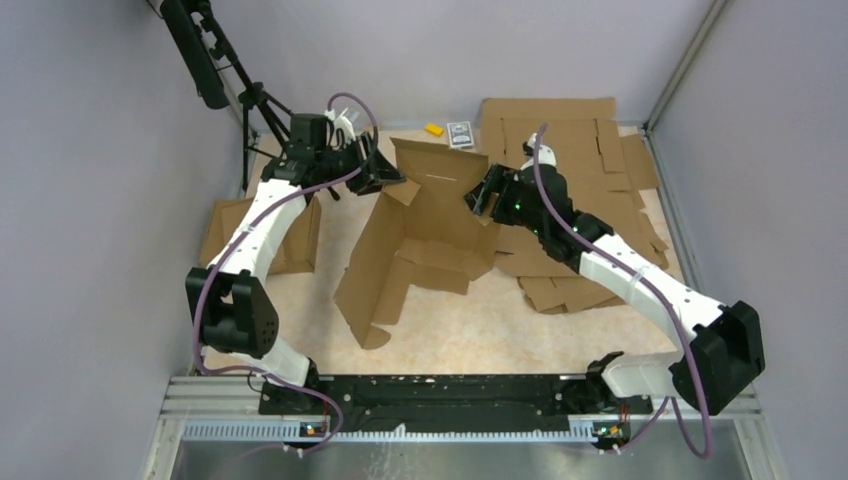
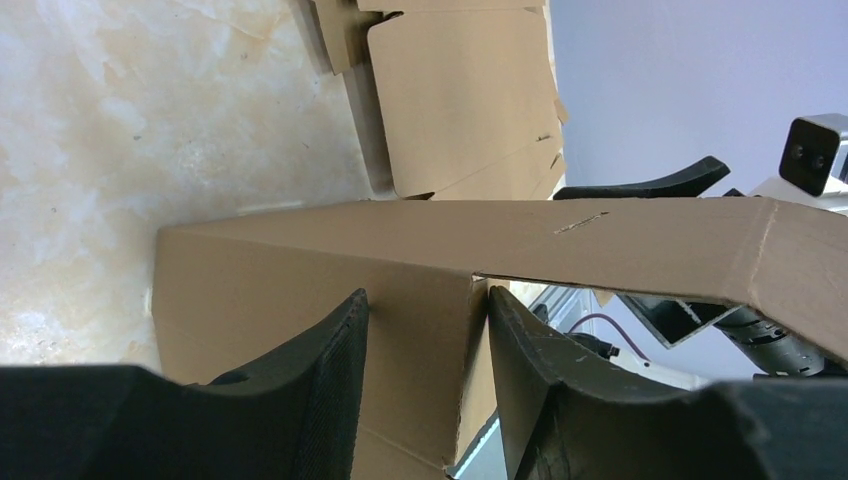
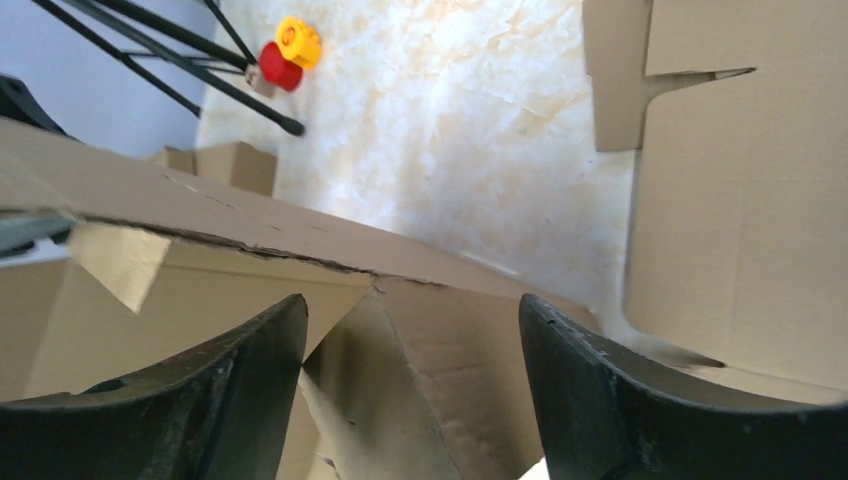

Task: Fold the paper box

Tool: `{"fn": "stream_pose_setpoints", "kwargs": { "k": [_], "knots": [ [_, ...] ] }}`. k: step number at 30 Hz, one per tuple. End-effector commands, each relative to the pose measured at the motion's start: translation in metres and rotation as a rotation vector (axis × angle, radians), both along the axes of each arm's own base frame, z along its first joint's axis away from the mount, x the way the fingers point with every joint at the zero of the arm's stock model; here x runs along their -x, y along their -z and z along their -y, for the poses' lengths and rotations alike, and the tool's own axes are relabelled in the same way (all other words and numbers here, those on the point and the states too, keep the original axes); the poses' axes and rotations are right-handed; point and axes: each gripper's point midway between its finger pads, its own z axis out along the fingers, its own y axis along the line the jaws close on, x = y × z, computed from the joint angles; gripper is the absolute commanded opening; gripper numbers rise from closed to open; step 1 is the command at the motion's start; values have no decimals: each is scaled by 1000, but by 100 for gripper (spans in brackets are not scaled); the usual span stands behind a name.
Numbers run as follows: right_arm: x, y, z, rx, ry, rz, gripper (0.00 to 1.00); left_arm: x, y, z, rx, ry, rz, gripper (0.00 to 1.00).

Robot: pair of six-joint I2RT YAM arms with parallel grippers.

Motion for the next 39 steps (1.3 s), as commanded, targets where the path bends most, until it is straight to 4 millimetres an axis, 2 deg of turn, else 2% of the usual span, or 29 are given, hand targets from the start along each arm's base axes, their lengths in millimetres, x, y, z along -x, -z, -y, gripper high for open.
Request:
{"fn": "stream_pose_setpoints", "kwargs": {
  "k": [1, 6, 13, 16, 20, 26, 32, 36, 39],
  "knots": [
    [9, -27, 3, 95, -99, 82, 80, 4, -19, 1, 22, 18, 73, 49],
    [14, -38, 12, 87, -150, 118, 87, 5, -18, 1, 24, 20, 68, 51],
    [19, -68, 22, -104, -149, 154, 89, 5, -19, 1, 25, 18, 68, 51],
    [22, -73, 26, -181, -136, 149, 89, 5, -19, 1, 24, 16, 70, 51],
    [24, -69, 35, -165, -124, 151, 89, 6, -20, 0, 21, 14, 72, 53],
    [35, -49, 44, -77, -179, 144, 89, 10, -22, -1, 23, 15, 79, 56],
    [45, -40, 61, -106, -198, 142, 87, 14, -23, -3, 25, 19, 80, 60],
    [47, -37, 48, -119, -292, 150, 86, 17, -26, -3, 29, 21, 87, 66],
    [44, -33, 38, -151, -337, 134, 79, 20, -27, -1, 41, 33, 77, 65]
  ]
}}
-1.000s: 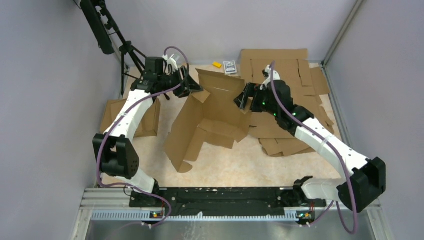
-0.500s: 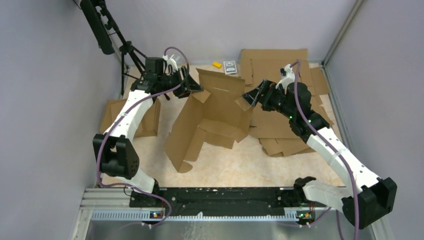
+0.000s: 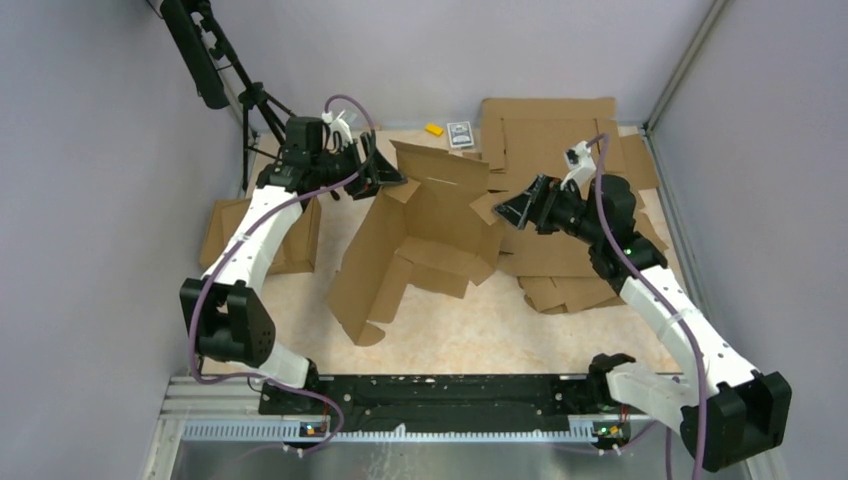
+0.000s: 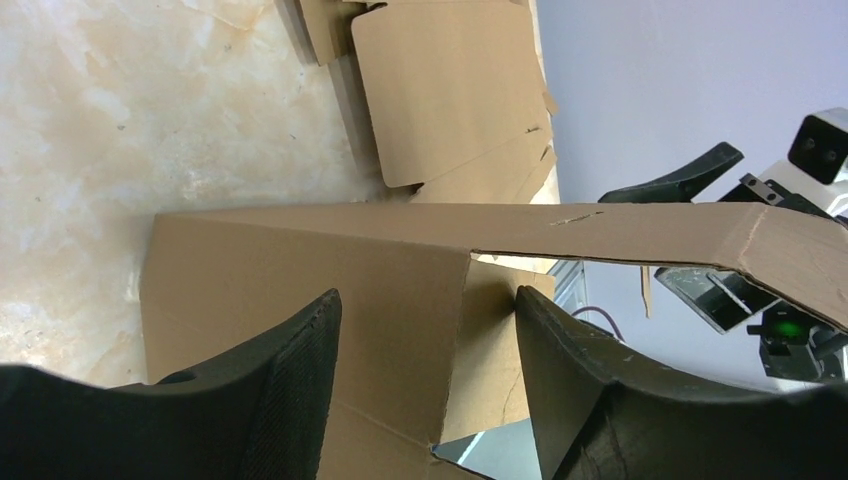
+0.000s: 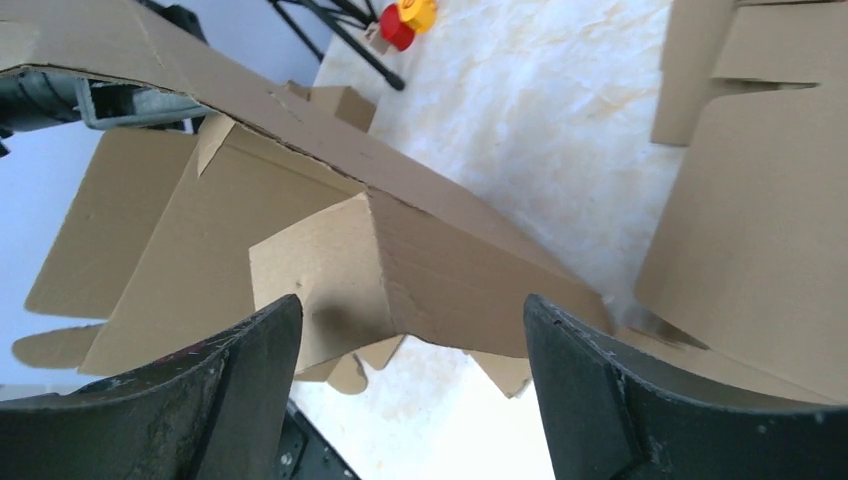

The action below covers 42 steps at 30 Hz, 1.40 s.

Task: Fold the paper box

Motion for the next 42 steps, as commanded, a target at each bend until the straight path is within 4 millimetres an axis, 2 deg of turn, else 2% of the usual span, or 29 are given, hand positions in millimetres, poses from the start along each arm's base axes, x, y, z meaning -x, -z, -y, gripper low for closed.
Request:
{"fn": "stream_pose_setpoints", "kwargs": {
  "k": [1, 8, 10, 15, 21, 24, 29, 31, 34, 39, 42],
  "knots": [
    [0, -8, -21, -62, -125, 31, 75, 9, -19, 1, 33, 26, 52, 64],
    [-3, -6, -50, -138, -141, -53, 52, 17, -13, -1, 32, 14, 20, 60],
    [-2, -7, -57, -167, -130, -76, 48, 19, -10, 0, 39, 15, -5, 60],
    [-11, -9, -61, -242, -42, -121, 48, 23, -2, 2, 46, 28, -55, 59],
    [-29, -24, -59, -283, 49, -116, 46, 23, 0, 1, 42, 28, -58, 59],
    [-38, -16, -56, -233, 71, -146, 46, 22, 0, 0, 23, 29, -45, 60],
    [-48, -1, -48, -292, 66, -241, 42, 19, 6, -1, 1, 34, -50, 60],
    [-51, -4, -47, -314, 77, -261, 42, 18, 8, -1, 3, 36, -61, 60],
    [-50, -7, -56, -331, 87, -282, 42, 19, 8, 2, 24, 41, -80, 60],
    [-45, -1, -77, -390, 101, -311, 44, 21, 1, 4, 69, 27, -71, 59],
    [-45, 1, -80, -427, 149, -313, 47, 23, -2, 5, 93, 9, -74, 60]
  ]
}}
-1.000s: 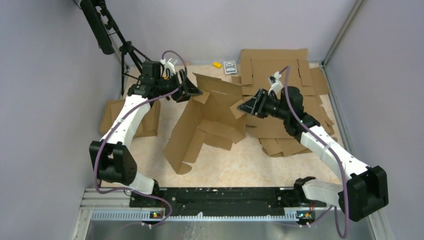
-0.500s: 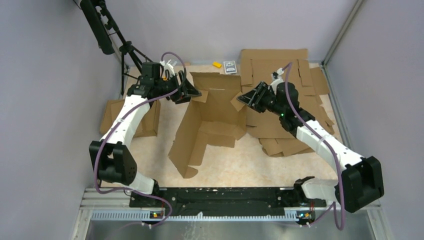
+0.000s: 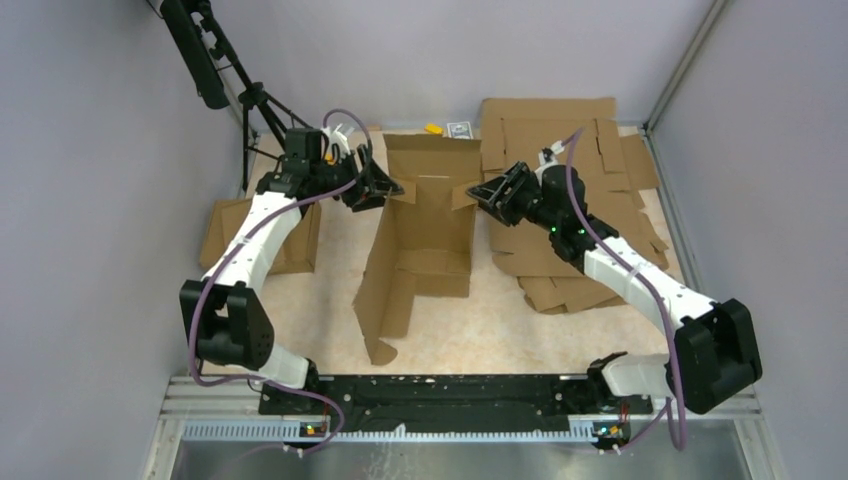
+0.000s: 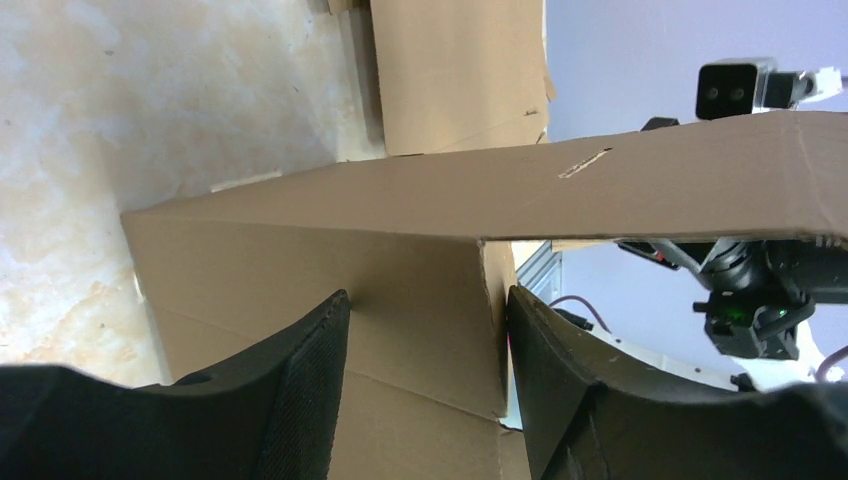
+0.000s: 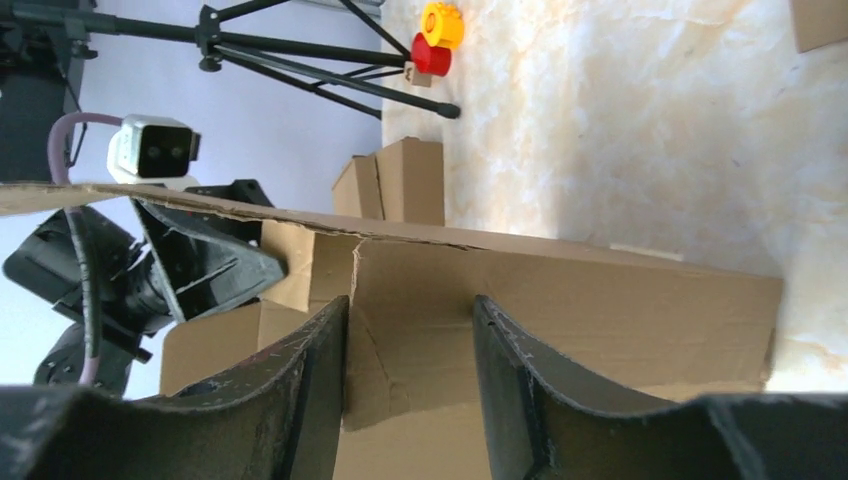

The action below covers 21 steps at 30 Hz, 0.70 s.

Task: Fold the paper box

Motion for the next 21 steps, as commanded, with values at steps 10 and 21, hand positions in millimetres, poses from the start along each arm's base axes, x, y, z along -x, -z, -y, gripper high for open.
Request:
{"fn": "stream_pose_setpoints", "kwargs": {
  "k": [10, 21],
  "knots": [
    [4, -18, -8, -32, 90, 79, 53, 11, -15, 6, 64, 3, 45, 62],
    [13, -20, -9, -52, 42, 160, 52, 12, -23, 4, 63, -18, 71, 64]
  ]
}}
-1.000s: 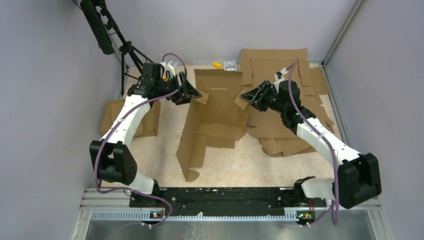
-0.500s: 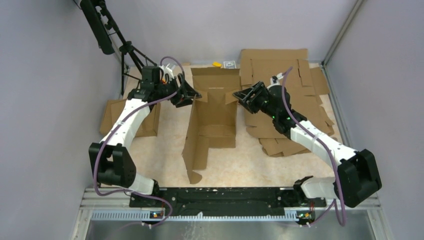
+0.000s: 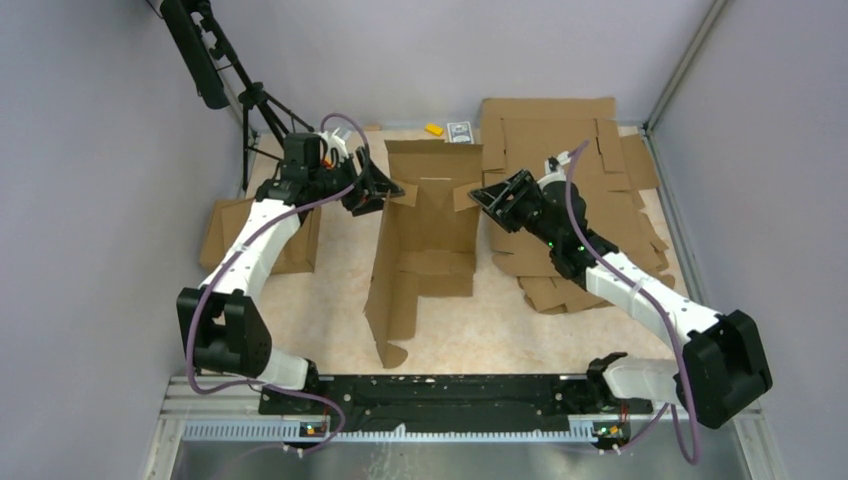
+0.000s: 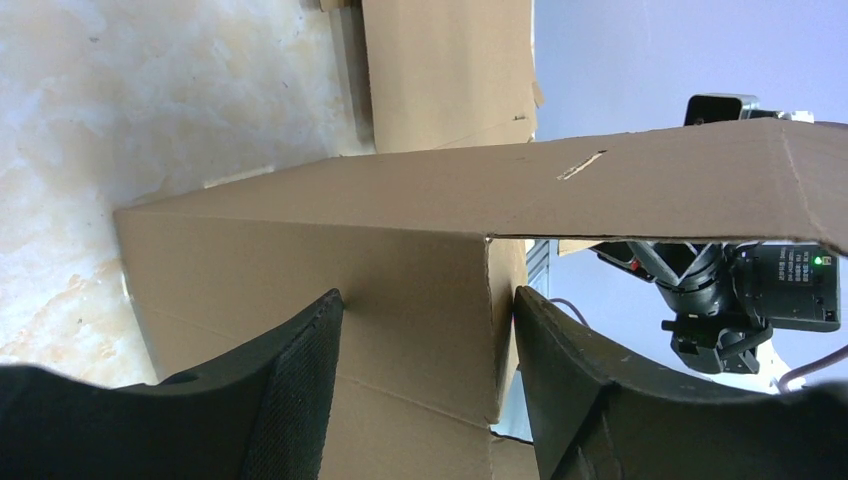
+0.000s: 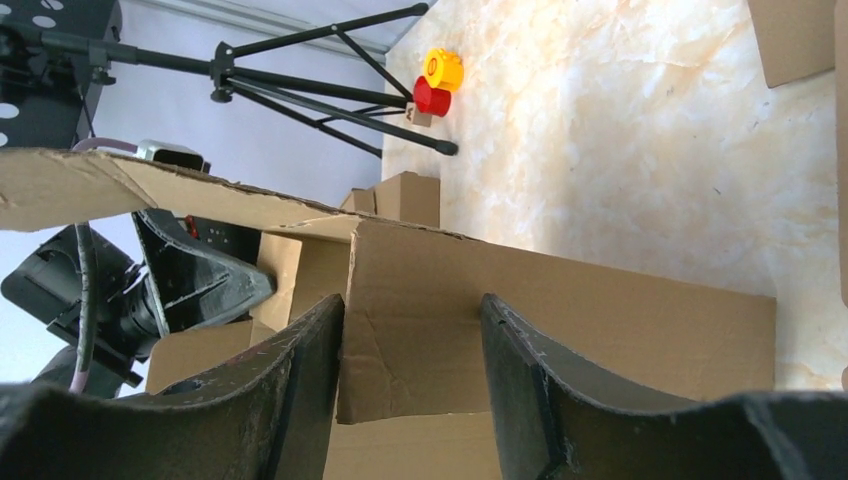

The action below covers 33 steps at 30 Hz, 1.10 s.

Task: Fold the paper box

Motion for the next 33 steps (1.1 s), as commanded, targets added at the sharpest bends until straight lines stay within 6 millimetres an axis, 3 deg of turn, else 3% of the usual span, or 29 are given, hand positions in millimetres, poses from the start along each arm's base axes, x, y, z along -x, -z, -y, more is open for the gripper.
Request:
{"fn": "stream_pose_setpoints", "kwargs": {
  "k": [1, 6, 10, 25, 29, 33],
  "knots": [
    [7, -21, -13, -43, -65, 84, 52, 7, -26, 3, 34, 5, 89, 64],
    [9, -25, -15, -77, -78, 110, 52, 12, -35, 3, 53, 2, 111, 66],
    [9, -25, -17, -86, -83, 110, 51, 15, -42, 4, 64, 5, 134, 77],
    [7, -19, -16, -41, -80, 93, 51, 20, -41, -12, 36, -12, 162, 78],
    [6, -19, -17, -39, -85, 93, 50, 20, -38, -21, 31, -38, 160, 74],
    [6, -20, -19, -44, -89, 94, 50, 21, -40, -24, 30, -41, 170, 62]
  ]
}}
